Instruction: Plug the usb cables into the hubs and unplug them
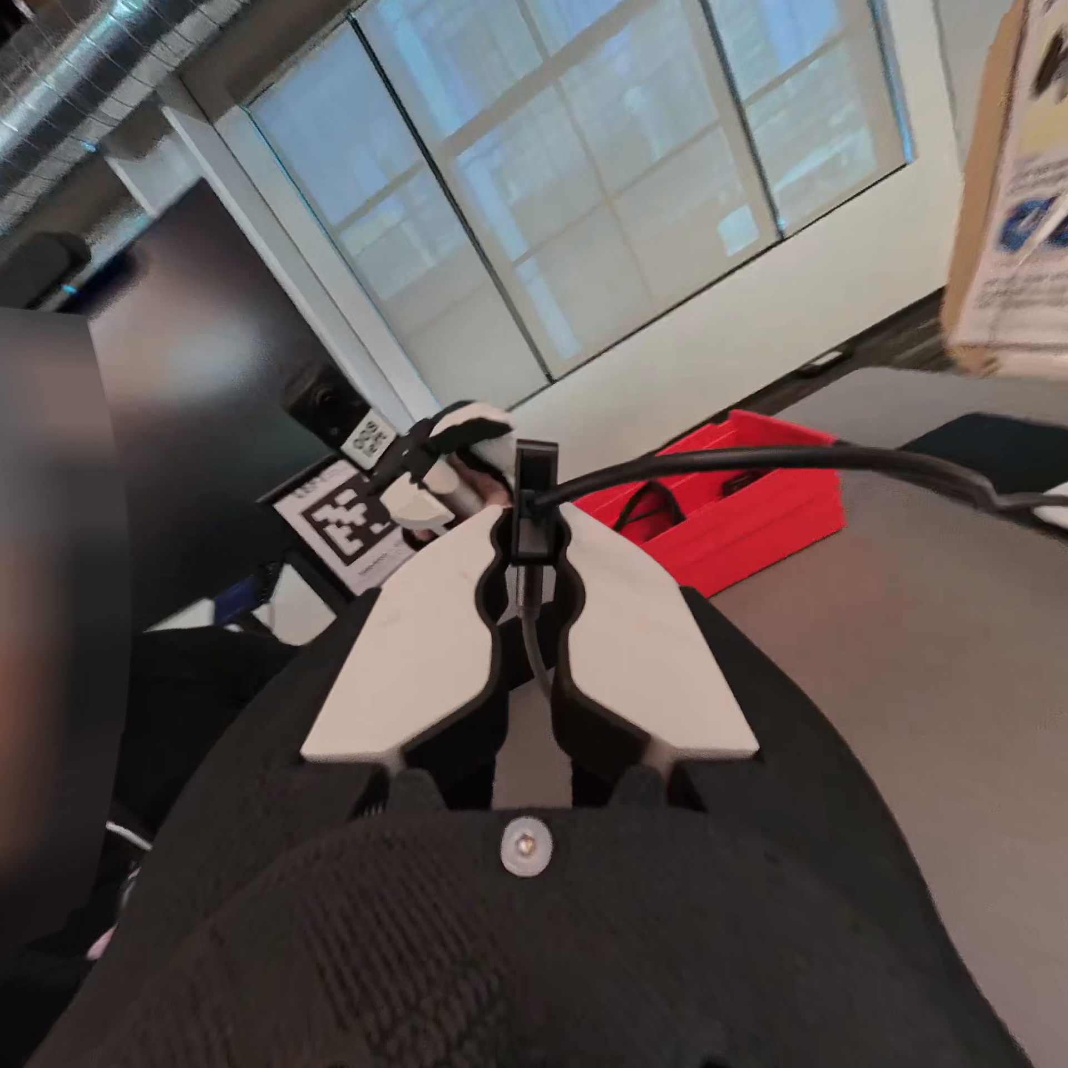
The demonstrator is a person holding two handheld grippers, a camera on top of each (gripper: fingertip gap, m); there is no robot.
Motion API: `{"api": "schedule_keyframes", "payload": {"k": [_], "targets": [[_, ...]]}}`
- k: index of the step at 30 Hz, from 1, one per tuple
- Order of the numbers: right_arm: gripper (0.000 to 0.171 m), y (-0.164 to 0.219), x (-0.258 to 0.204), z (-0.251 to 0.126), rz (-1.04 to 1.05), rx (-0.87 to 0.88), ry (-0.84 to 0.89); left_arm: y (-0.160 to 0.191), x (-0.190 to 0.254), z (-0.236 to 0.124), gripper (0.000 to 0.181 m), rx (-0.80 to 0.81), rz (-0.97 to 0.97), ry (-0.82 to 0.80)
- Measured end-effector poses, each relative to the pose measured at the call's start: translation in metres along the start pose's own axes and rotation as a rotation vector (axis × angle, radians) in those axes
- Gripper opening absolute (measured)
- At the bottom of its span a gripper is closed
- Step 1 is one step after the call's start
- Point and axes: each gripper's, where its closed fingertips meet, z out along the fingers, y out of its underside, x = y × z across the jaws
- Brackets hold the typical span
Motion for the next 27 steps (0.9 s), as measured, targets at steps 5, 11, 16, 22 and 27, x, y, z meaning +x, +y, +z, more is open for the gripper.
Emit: {"api": "schedule_keyframes", "payload": {"k": [5, 11, 16, 22, 27], "targets": [[0.012, -0.085, -0.029, 0.010, -0.234, -0.081, 0.185, -0.011, -0.010, -0.016, 0.051, 0.030, -0.029, -0.044], [0.012, -0.205, -0.073, 0.009, -0.494, -0.125, 0.435, -0.009, -0.012, -0.015, 0.049, 0.023, -0.047, -0.041], [0.012, -0.272, -0.084, -0.014, -0.595, -0.123, 0.593, -0.004, -0.011, -0.011, 0.049, 0.000, -0.041, -0.038], [0.012, -0.303, -0.078, -0.048, -0.668, -0.194, 0.739, 0.000, -0.006, -0.006, 0.049, -0.028, -0.026, -0.031], [0.012, -0.292, -0.054, -0.080, -0.638, -0.213, 0.791, 0.002, -0.002, -0.002, 0.049, -0.041, -0.023, -0.019]]}}
